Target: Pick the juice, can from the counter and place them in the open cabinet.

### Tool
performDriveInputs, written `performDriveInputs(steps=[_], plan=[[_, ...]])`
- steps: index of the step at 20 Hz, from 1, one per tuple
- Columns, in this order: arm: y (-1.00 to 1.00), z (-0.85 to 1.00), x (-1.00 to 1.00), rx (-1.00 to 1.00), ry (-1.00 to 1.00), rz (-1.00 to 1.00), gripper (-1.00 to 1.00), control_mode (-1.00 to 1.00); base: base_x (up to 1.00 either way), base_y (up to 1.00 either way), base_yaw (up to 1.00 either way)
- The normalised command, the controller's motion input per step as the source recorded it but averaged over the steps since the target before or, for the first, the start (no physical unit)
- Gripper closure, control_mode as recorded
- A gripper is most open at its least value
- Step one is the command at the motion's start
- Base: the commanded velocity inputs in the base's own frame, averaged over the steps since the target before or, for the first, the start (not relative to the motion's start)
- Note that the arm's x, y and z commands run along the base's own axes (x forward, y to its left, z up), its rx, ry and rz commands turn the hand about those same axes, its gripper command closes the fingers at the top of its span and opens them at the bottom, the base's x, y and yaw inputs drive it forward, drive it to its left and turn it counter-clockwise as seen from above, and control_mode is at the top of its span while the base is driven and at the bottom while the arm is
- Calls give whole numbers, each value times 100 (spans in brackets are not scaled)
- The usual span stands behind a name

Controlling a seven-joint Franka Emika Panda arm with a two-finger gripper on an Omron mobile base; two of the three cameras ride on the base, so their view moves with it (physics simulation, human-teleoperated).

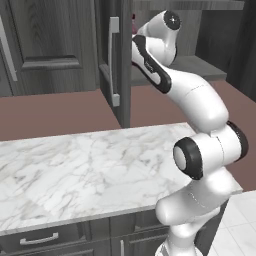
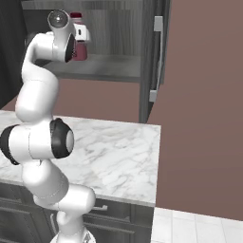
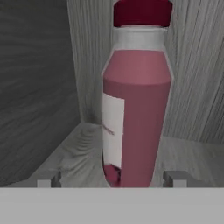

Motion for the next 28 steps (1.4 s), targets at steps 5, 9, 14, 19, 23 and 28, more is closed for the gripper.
performDriveInputs(steps=[5,9,14,19,23,28], plan=[[-6,0,-83,0,0,-2,-100,-100,0,0,0],[-15,0,-100,1,0,-4,-100,-100,0,0,0],[-28,0,-99,2,0,-7,-100,-100,0,0,0],[-42,0,-98,3,0,-11,-100,-100,0,0,0],[-32,0,-100,4,0,-12,-100,-100,0,0,0],[-15,0,-100,4,1,-11,-100,-100,0,0,0]])
